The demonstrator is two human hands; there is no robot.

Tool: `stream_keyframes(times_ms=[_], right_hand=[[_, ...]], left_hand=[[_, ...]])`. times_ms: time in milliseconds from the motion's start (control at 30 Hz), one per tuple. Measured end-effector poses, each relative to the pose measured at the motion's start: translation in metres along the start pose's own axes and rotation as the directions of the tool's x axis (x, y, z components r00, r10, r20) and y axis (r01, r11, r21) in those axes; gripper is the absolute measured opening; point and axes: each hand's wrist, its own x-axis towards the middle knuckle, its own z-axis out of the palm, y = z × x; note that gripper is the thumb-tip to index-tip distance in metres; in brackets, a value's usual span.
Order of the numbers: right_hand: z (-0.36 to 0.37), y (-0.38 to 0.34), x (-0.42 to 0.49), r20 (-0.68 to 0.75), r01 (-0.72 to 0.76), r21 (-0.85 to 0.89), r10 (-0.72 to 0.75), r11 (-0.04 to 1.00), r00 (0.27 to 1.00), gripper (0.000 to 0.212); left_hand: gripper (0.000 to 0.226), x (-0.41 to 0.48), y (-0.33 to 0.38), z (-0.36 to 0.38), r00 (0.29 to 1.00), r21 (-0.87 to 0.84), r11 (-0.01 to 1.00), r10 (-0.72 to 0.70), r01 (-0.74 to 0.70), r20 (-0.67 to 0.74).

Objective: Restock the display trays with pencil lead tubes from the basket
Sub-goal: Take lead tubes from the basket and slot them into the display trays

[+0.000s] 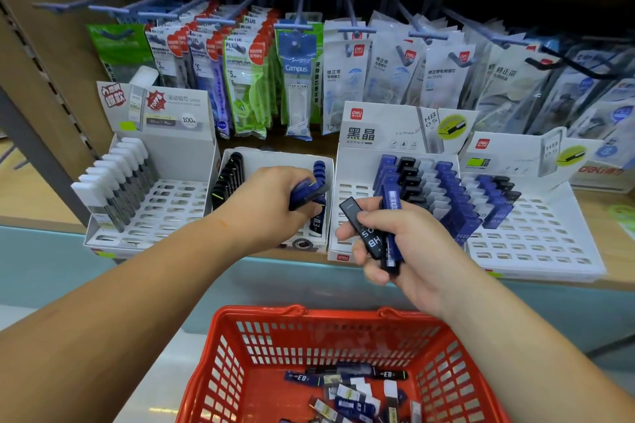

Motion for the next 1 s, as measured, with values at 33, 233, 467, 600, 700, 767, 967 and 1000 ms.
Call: stream_keyframes(times_ms=[33, 233, 467, 600, 700, 767, 967, 1000], right_hand=[[0.000, -0.001, -0.001, 0.007, -0.002, 0.002, 0.002, 1.000, 1.000, 0.011], [0.004, 0.000, -0.002, -0.020, 0.009, 0.006, -0.009, 1.000, 1.000, 0.014], [0.014, -0.001, -0.003, -0.018, 0.093, -0.065, -0.094, 0.994, 0.995, 0.014], [0.018, -0.003, -0.008, -0.016, 0.142, -0.090, -0.144, 0.986, 0.989, 0.017], [0.024, -0.010, -0.013, -0.026, 0.083, 0.009, -0.083, 0.996, 0.996, 0.038], [0.026, -0.016, -0.016, -0.013, 0.005, 0.126, -0.003, 0.992, 1.000, 0.053], [0.030, -0.018, -0.017, 0.083, -0.130, 0.238, 0.114, 0.963, 0.990, 0.032], [0.032, -0.017, -0.016, 0.093, -0.140, 0.233, 0.121, 0.962, 0.988, 0.026]], left_hand=[[0.009, -0.001, 0.000, -0.001, 1.000, -0.012, 1.000, -0.007, 0.007, -0.012], [0.013, -0.007, 0.017, -0.011, 0.991, -0.078, 0.997, -0.012, 0.002, -0.134], [0.005, -0.018, 0.032, -0.019, 0.984, -0.515, 0.845, -0.178, 0.145, -0.017], [0.006, -0.030, 0.034, -0.027, 0.973, -0.559, 0.797, -0.171, 0.228, 0.152], [0.008, -0.036, 0.032, -0.033, 0.952, -0.587, 0.750, -0.253, 0.305, 0.171], [0.008, -0.040, 0.030, -0.039, 0.942, -0.629, 0.705, -0.295, 0.328, 0.160], [0.006, -0.051, 0.029, -0.049, 0.910, -0.767, 0.540, -0.391, 0.347, 0.137], [0.005, -0.052, 0.029, -0.049, 0.906, -0.765, 0.540, -0.401, 0.351, 0.132]])
